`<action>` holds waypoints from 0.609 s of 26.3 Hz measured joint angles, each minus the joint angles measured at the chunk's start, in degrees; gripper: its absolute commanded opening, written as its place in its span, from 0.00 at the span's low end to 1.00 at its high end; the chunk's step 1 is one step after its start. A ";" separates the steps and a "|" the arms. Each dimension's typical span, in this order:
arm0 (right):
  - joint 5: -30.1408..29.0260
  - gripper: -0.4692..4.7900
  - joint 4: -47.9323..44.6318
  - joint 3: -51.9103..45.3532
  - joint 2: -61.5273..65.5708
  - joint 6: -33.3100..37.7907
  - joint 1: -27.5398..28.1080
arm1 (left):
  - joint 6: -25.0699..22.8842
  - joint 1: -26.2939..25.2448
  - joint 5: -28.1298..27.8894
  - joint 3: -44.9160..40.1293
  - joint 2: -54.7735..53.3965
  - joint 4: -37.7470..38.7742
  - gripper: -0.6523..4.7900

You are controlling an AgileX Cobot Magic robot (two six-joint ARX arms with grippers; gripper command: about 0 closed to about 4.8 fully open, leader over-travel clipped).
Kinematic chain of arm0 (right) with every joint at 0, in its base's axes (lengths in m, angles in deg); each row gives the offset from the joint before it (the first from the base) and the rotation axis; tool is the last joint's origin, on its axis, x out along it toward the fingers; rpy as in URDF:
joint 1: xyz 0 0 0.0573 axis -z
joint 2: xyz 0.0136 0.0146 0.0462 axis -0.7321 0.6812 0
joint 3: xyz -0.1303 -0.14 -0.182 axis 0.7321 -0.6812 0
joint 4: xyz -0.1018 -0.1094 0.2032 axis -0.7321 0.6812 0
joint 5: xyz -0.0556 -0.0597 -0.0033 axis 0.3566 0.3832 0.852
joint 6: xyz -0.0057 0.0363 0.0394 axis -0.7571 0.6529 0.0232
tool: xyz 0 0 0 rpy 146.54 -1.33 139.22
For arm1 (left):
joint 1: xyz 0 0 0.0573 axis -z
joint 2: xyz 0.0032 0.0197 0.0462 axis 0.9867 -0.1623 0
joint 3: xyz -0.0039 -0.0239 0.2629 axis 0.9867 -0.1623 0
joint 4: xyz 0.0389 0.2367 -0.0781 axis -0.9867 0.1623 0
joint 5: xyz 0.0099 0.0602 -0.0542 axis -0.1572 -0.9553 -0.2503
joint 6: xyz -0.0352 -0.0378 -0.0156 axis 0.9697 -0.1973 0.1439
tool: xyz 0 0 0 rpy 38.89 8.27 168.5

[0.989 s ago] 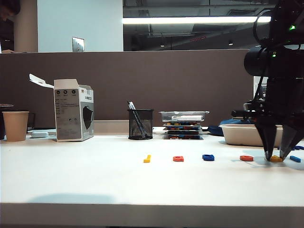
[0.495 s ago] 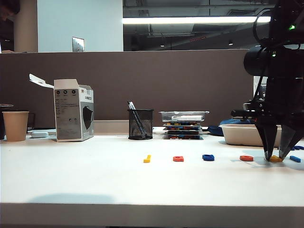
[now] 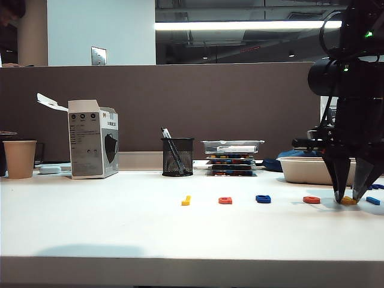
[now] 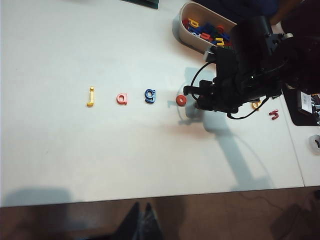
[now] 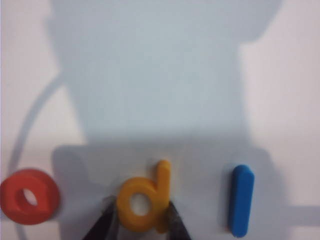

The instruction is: Select the appropriate letters from the row of letter magnets placed on the table to arrange into the word "dog".

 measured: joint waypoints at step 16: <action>-0.92 0.25 7.04 1.84 -11.10 2.40 -1.16 | 0.00 0.00 0.00 0.00 0.00 0.00 0.11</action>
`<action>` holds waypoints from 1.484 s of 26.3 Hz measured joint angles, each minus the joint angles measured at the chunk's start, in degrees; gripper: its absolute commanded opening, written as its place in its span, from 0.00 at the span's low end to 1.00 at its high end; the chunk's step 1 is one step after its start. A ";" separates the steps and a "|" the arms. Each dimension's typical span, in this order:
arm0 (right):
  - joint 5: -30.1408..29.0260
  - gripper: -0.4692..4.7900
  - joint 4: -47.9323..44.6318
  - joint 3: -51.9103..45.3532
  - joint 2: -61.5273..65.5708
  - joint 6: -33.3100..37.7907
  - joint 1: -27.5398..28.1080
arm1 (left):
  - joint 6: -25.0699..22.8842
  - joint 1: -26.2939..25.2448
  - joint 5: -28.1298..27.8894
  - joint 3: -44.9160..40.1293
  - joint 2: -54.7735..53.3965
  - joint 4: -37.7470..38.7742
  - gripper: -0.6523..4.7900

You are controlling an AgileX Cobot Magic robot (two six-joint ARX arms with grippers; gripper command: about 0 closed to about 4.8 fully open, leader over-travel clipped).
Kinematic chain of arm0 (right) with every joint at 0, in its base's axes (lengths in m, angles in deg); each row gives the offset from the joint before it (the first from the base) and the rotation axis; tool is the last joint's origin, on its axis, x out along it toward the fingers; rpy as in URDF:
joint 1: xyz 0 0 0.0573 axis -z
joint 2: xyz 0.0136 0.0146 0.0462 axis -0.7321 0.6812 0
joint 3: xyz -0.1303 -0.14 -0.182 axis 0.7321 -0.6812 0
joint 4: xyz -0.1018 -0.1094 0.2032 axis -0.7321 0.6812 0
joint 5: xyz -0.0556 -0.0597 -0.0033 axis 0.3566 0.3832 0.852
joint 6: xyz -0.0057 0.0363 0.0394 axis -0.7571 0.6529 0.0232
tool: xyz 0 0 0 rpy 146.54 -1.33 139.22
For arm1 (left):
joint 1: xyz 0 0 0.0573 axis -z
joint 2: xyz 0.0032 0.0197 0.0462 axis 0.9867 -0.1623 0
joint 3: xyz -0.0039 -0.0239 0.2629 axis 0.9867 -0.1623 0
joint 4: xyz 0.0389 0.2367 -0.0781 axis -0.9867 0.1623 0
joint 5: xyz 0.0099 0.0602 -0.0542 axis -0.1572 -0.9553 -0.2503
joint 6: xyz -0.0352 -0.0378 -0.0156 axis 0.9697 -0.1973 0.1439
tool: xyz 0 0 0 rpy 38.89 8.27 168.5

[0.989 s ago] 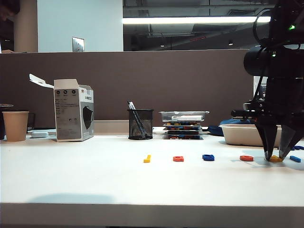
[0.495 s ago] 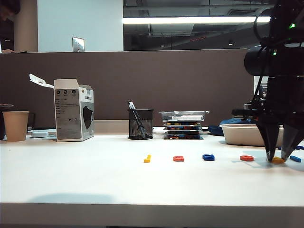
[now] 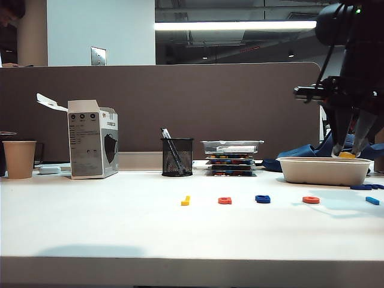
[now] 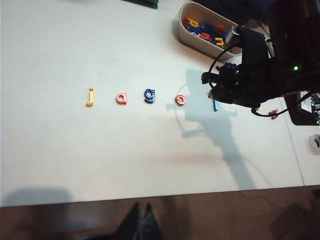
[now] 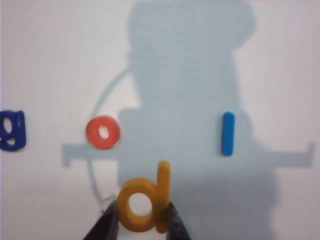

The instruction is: Select the appropriate letters from the row of letter magnets placed on the table to arrange into the word "dog".

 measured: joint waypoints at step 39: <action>6.25 0.25 -8.13 -1.99 8.87 18.78 -28.46 | 0.00 0.00 -0.02 0.02 0.00 -0.02 0.11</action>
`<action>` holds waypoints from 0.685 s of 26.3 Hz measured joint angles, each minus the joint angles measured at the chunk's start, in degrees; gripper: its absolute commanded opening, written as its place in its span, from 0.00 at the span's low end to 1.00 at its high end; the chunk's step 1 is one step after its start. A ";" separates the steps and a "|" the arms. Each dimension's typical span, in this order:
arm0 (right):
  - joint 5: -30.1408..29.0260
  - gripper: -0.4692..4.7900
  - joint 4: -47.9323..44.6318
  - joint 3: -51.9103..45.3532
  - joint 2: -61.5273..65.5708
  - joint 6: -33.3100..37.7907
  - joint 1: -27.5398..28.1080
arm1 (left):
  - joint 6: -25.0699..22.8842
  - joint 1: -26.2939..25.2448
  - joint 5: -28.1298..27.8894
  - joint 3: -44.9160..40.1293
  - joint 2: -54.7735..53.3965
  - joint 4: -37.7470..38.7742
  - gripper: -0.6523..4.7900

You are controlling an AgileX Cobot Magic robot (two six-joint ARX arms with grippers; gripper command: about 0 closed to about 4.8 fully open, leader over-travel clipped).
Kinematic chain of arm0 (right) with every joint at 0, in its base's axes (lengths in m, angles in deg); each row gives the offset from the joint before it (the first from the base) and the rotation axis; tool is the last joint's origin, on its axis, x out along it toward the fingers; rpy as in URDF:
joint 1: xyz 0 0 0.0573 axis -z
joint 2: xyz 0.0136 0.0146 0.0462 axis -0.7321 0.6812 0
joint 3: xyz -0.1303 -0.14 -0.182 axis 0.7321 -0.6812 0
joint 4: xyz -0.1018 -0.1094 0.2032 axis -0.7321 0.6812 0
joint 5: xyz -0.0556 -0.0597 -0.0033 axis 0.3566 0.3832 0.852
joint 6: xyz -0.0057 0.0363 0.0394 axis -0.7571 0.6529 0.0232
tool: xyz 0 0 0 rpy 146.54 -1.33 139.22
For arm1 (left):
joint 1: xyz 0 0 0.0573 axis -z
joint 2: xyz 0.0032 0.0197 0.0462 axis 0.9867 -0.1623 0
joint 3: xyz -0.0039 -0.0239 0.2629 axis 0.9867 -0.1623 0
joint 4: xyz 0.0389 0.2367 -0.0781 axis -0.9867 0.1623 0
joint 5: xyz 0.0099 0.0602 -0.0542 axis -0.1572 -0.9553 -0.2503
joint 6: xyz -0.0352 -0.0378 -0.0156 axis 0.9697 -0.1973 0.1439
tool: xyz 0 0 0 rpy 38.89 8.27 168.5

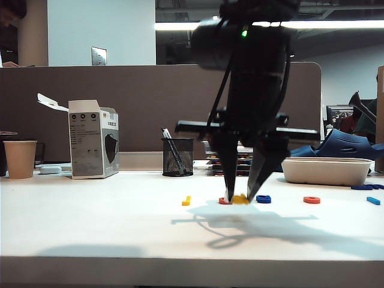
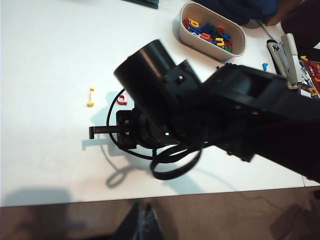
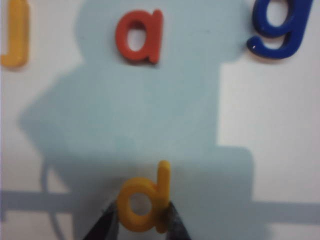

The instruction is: Select the appropriate letters from the row of letter magnets placed on the table to arrange into the word "dog".

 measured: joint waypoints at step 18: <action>-0.39 0.33 -1.27 0.04 2.86 2.38 -1.73 | 0.00 0.00 0.00 -0.02 0.02 0.02 0.11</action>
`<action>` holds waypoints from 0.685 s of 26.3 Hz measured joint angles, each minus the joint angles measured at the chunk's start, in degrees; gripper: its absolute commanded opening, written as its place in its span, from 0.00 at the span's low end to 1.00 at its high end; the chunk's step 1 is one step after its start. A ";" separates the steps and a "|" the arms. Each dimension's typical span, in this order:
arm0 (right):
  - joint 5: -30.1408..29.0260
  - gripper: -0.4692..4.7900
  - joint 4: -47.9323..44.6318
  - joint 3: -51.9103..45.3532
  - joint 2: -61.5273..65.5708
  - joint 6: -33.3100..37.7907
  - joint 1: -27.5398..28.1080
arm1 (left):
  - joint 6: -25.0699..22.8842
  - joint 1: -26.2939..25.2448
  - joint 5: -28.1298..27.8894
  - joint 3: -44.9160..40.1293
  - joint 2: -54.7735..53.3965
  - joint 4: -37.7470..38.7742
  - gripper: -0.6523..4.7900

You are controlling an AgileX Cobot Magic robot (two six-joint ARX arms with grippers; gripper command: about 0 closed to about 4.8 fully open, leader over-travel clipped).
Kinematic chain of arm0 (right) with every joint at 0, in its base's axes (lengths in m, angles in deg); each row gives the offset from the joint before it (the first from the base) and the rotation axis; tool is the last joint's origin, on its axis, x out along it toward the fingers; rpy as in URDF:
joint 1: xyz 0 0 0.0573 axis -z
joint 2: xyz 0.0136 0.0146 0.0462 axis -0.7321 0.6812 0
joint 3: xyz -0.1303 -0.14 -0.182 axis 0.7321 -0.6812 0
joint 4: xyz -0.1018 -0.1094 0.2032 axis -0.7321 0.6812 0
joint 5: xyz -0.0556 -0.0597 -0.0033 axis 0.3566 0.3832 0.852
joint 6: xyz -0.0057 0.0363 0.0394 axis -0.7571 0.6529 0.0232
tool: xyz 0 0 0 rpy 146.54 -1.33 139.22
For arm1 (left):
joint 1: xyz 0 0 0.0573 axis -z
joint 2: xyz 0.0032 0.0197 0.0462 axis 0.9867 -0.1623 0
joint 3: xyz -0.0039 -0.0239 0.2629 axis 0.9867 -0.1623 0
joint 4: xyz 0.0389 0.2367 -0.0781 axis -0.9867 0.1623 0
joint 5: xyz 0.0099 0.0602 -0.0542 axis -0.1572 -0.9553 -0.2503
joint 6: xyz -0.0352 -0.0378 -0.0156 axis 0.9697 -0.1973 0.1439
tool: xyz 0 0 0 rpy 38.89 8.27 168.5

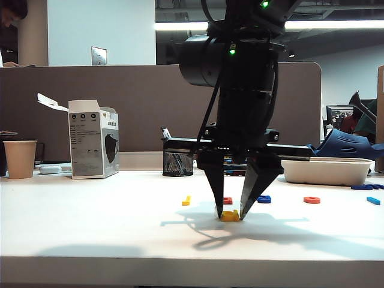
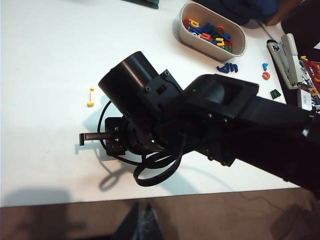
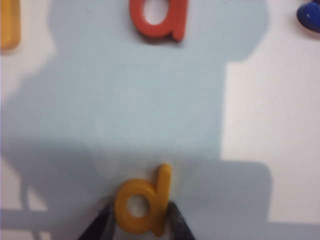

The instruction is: Select the appropriate letters from the row of letter magnets placed on the table to arrange into the word "dog".

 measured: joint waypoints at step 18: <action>-0.72 0.49 0.87 0.24 0.00 0.02 -0.09 | 0.00 0.00 0.00 0.00 0.00 0.00 0.11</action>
